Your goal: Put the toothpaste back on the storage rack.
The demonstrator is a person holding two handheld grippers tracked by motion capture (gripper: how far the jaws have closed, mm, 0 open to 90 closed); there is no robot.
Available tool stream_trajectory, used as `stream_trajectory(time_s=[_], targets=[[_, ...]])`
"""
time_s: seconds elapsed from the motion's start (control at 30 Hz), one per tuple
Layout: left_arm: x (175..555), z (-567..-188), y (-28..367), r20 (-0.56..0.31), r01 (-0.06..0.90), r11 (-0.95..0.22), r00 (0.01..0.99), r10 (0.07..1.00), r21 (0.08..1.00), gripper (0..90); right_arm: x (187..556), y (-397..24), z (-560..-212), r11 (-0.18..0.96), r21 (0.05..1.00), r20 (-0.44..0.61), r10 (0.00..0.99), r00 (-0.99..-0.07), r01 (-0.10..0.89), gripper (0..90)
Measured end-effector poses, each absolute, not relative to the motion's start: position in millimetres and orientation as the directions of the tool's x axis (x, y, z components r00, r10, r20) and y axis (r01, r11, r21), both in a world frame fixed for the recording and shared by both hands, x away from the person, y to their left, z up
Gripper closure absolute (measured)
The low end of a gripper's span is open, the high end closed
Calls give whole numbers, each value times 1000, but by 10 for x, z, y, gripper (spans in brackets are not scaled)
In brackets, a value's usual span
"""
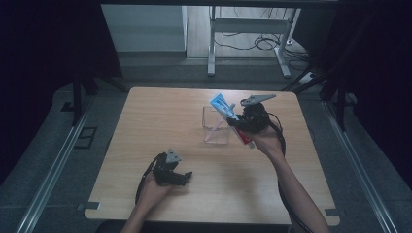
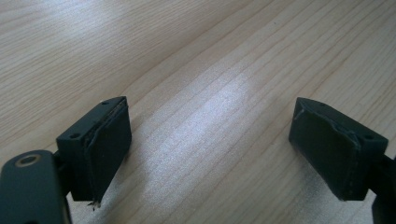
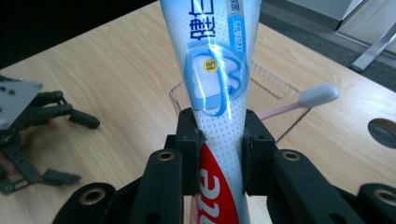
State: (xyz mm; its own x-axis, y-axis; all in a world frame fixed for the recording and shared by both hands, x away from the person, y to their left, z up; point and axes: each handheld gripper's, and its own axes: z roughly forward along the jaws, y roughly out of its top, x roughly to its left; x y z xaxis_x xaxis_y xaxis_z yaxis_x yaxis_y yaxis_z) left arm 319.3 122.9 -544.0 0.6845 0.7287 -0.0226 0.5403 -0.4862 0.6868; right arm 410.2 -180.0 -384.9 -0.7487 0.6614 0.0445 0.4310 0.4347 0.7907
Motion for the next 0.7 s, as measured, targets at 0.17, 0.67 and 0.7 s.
stream_trajectory(time_s=[0.17,0.67,0.7], targets=[[3193,-5440,1229,-23,540,-486,685,728,687,130,4171,-1764,-3822,426,802,44,658,-751,419,724],[3193,-5440,1229,-23,540,-486,684,729,687,130,4371,-1653,-3796,398,828,31,672,-740,396,724],[3194,-5440,1229,-23,540,-486,684,729,687,130,4384,-1647,-3795,395,829,31,673,-739,395,724]])
